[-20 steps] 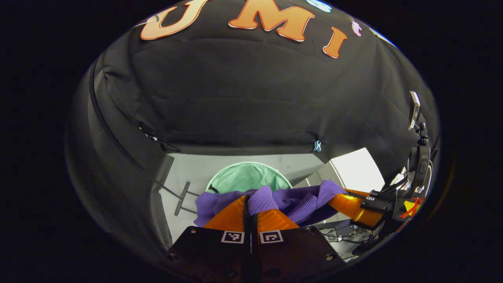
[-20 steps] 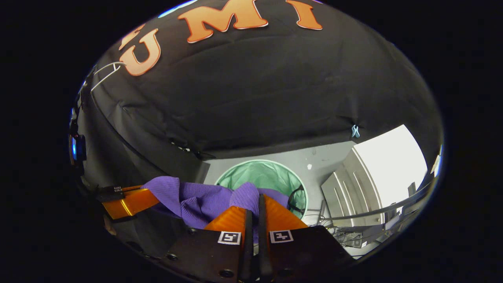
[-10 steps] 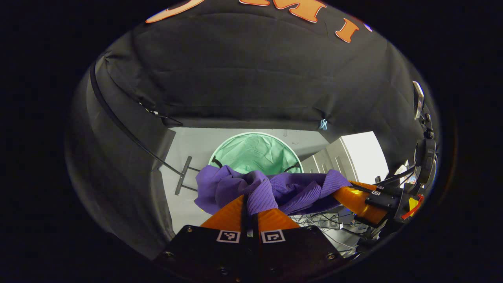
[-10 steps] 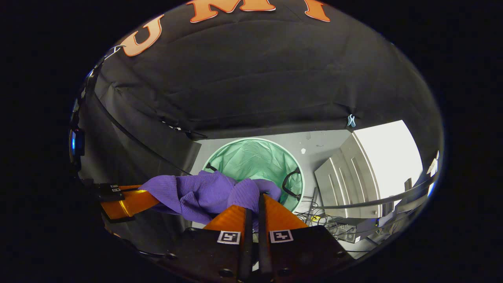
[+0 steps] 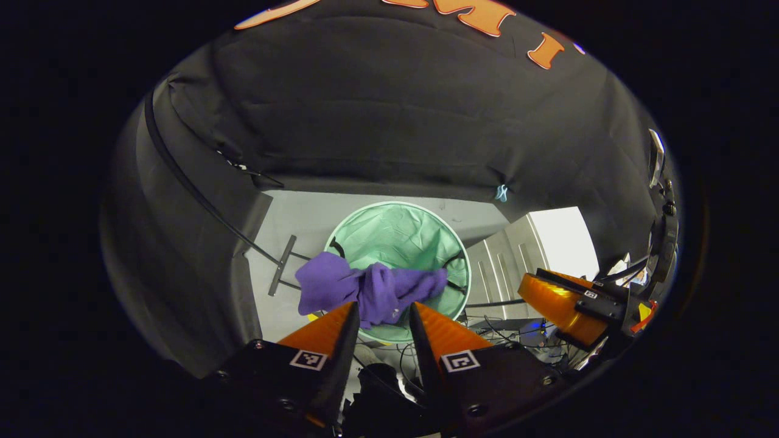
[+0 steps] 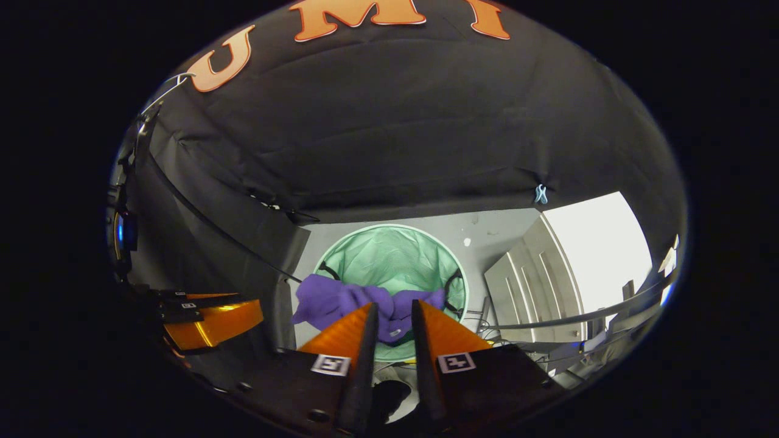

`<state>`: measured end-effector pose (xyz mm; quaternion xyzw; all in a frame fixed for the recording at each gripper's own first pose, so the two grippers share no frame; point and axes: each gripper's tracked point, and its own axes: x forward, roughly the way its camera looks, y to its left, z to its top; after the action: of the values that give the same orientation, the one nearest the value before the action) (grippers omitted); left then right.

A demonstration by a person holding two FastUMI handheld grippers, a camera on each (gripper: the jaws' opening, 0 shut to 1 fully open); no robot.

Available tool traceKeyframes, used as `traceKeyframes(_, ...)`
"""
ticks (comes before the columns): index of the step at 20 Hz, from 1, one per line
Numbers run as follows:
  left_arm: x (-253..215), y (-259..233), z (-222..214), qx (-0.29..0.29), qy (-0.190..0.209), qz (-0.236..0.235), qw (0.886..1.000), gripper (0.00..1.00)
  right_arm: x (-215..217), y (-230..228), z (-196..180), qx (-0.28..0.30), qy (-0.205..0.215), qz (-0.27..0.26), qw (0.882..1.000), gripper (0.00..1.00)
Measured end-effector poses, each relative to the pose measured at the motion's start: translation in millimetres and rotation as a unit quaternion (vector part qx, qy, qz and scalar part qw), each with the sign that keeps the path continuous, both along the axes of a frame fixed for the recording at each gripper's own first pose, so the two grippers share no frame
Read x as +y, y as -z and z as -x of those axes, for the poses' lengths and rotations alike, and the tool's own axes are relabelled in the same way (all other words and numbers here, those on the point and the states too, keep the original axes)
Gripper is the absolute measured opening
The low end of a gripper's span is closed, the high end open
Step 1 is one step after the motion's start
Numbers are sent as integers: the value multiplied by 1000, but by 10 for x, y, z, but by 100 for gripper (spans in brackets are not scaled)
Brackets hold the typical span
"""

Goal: Grasp the clothes on the hanger with both hands and then place them into the laundry hamper below.

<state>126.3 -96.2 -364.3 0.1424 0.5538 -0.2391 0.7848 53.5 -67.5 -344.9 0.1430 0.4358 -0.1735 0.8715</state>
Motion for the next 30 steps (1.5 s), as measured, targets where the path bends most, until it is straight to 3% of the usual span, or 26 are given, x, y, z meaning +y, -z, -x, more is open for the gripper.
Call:
traceKeyframes(1,16,10,13,-1,-3,-2,1000,56,-8,-17,27,0,0,-1,1000,43)
traceKeyframes(2,35,12,29,-1,-6,-3,1000,57,-27,-11,74,-1,0,1,1000,54)
traceKeyframes(4,105,-14,57,1,-12,-4,1000,74,-5,-15,98,0,2,1,1000,50)
traceKeyframes(9,182,-61,45,-2,-31,-4,1000,74,-67,-64,172,-5,10,0,1000,54)
traceKeyframes(10,201,-60,40,-4,-34,-4,999,74,-61,-84,187,-8,10,-3,1000,65)
traceKeyframes(11,197,-91,39,-6,-38,-3,999,74,-82,-115,197,-12,14,-1,1000,61)
traceKeyframes(12,212,-94,37,-8,-41,-3,999,74,-111,-151,208,-18,16,2,1000,65)
traceKeyframes(13,213,-133,42,-11,-43,1,999,75,-124,-191,208,-23,17,3,1000,78)
traceKeyframes(14,201,-186,60,-14,-44,5,999,80,-147,-239,226,-27,17,6,999,78)
traceKeyframes(15,175,-257,58,-19,-45,10,999,75,-168,-296,228,-32,16,11,999,91)
traceKeyframes(16,152,-326,47,-27,-43,15,999,75,-194,-364,248,-36,16,16,999,97)
traceKeyframes(18,76,-458,28,-44,-41,28,998,76,-221,-485,263,-50,16,23,998,99)
traceKeyframes(21,-79,-682,54,-68,-42,46,996,87,-301,-755,275,-77,18,40,996,100)
traceKeyframes(26,-266,-1124,207,-131,-16,54,990,90,-429,-1341,397,-128,13,72,989,100)
traceKeyframes(30,-515,-1594,405,-162,-38,99,981,91,-508,-1783,493,-167,-1,94,982,99)
